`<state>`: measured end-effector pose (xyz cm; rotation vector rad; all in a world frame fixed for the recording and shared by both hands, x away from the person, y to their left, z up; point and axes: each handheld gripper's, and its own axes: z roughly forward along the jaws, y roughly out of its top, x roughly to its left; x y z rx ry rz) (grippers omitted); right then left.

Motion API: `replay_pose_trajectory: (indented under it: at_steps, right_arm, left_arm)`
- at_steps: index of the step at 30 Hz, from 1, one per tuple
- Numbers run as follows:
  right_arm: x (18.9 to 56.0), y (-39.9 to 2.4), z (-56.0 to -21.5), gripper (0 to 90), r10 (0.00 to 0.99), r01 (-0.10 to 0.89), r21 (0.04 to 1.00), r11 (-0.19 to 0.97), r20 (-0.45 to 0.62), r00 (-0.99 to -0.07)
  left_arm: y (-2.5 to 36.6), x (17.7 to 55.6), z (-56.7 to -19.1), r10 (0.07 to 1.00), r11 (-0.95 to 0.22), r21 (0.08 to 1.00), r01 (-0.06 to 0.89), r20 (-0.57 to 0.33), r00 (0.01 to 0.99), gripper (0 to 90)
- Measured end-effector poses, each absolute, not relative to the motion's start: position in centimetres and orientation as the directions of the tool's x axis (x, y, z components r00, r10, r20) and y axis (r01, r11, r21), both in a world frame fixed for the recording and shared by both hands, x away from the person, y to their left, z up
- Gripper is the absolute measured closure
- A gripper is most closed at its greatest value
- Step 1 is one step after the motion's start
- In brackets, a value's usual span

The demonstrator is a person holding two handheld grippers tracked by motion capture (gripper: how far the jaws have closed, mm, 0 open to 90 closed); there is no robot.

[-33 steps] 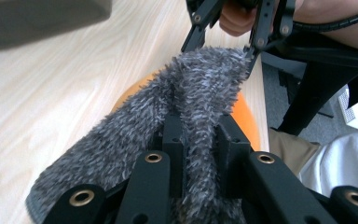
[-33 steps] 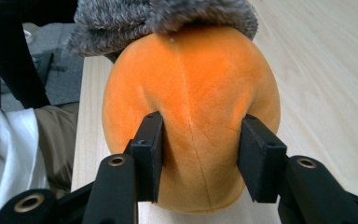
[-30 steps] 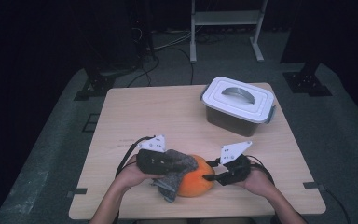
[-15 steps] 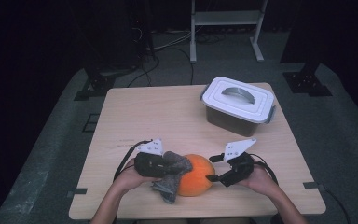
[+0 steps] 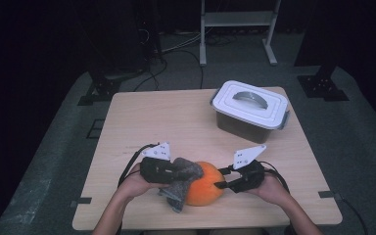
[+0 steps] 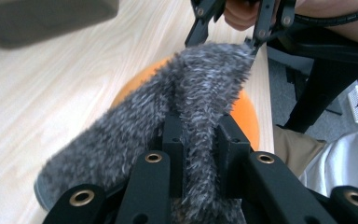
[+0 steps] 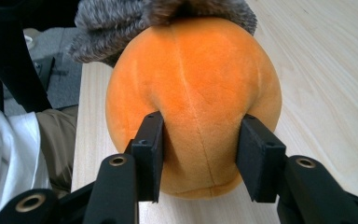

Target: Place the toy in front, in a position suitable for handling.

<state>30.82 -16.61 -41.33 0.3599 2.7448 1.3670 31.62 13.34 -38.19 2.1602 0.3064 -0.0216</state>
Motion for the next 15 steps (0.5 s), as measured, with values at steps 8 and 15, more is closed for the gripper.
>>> replay_pose_trajectory:
  at_steps: [8, 15]
  right_arm:
    - [30.4, -15.9, -40.7, 56.7, 0.224, 0.139, 0.783, 0.606, 0.000, -0.975]
    - [30.4, -15.7, -40.6, 57.1, 0.223, 0.144, 0.786, 0.601, 0.008, -0.975]
  left_arm:
    - [12.5, 31.5, -37.3, 0.196, -0.545, 0.814, 0.199, -0.107, 0.975, 76.7]
    - [11.9, 31.4, -36.5, 0.172, -0.535, 0.826, 0.180, -0.101, 0.980, 76.7]
